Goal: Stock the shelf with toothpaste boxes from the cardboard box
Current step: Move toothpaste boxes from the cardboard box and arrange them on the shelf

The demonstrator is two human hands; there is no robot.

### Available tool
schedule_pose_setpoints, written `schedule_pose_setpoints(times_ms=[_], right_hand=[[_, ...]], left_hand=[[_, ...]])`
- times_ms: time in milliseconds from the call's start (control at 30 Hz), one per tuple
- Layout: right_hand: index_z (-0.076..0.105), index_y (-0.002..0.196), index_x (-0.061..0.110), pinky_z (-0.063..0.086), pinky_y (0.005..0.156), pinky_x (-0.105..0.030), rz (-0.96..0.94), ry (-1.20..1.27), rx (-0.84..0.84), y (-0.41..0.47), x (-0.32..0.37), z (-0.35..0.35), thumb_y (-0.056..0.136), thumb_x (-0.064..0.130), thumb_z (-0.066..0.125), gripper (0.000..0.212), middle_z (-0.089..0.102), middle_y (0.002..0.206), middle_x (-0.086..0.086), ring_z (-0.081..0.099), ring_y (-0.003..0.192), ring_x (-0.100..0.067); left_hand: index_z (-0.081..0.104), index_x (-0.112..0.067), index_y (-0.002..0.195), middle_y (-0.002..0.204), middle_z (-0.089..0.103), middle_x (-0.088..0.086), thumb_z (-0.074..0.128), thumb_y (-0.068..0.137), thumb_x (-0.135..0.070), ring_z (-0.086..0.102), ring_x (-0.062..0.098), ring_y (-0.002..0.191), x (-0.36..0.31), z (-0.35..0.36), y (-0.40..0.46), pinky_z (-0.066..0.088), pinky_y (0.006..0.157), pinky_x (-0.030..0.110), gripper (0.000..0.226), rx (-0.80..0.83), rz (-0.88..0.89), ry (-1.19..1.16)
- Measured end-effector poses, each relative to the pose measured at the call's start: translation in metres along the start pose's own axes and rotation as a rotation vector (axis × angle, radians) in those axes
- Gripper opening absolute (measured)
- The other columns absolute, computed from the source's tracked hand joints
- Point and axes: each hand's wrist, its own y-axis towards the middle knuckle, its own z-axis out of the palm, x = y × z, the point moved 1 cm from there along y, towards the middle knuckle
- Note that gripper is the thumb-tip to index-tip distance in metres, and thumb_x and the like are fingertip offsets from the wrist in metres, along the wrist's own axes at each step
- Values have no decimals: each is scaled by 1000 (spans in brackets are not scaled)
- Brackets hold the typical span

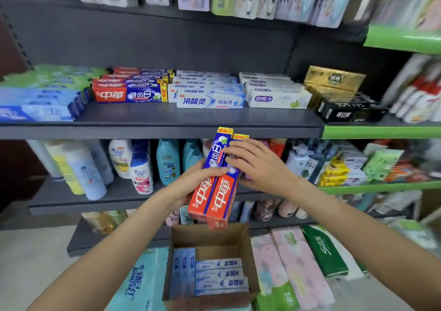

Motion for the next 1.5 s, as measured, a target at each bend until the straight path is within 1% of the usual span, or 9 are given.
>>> schedule_pose_setpoints(times_ms=[133,267,367,567,800,1067,1200,1367,1500], right_hand=[[49,99,5,33,107,-42,-22,-25,4,-22,-30,0,67,39,75,54,56,131,-17,45,126,-31],[48,96,14,43,74,-26,188,0,71,-40,-69,-6,49,52,82,69,68,84,-4,67,74,-22],[48,113,23,47,56,-24,295,23,127,-31,-95,-10,70,76,46,68,68,91,3,68,76,-16],[26,140,37,45,76,-33,419,62,258,51,-113,-3,71,79,27,81,55,125,2,58,108,-24],[29,143,32,36,73,-33,298,-5,180,208,-71,28,95,54,35,53,48,122,-6,51,114,-27],[47,136,22,33,103,-40,266,-117,270,300,-42,101,94,31,54,44,42,136,-11,37,126,-32],[63,119,19,32,104,-38,383,96,146,289,-46,105,93,20,55,28,51,131,-6,39,122,-28],[54,126,19,45,83,-33,650,472,-93,255,-65,66,89,18,55,37,60,118,-3,55,106,-23],[42,135,22,47,84,-36,542,525,134,233,-60,52,88,20,56,49,59,120,-2,57,99,-20]], left_hand=[[50,-19,119,99,72,10,81,68,-29,69,21,77,-12,4,9,56,70,31,61,-87,60,66],[59,-20,111,85,72,6,80,47,-41,67,17,65,-26,-15,11,53,57,25,70,-298,164,59],[63,-22,105,80,73,4,76,57,-43,67,18,66,-33,-43,2,53,60,27,54,-450,180,69],[55,-23,111,76,72,-3,54,92,-26,64,9,55,-46,-93,-11,51,53,19,19,-714,314,-98],[42,-21,118,104,62,8,70,81,-22,64,11,61,-82,-161,-56,50,55,25,46,-826,372,21],[45,-20,107,98,62,1,67,84,-16,65,6,58,-120,-216,-82,51,52,20,32,-855,443,140],[51,-21,114,101,61,-3,73,80,-22,63,5,71,-130,-225,-71,51,64,20,41,-821,477,422],[47,-29,135,130,55,2,68,78,-46,55,23,114,-149,-226,-26,45,91,35,64,-704,465,1475],[37,-34,142,138,48,0,61,86,-41,47,23,124,-155,-216,17,43,91,35,60,-531,347,1806]])
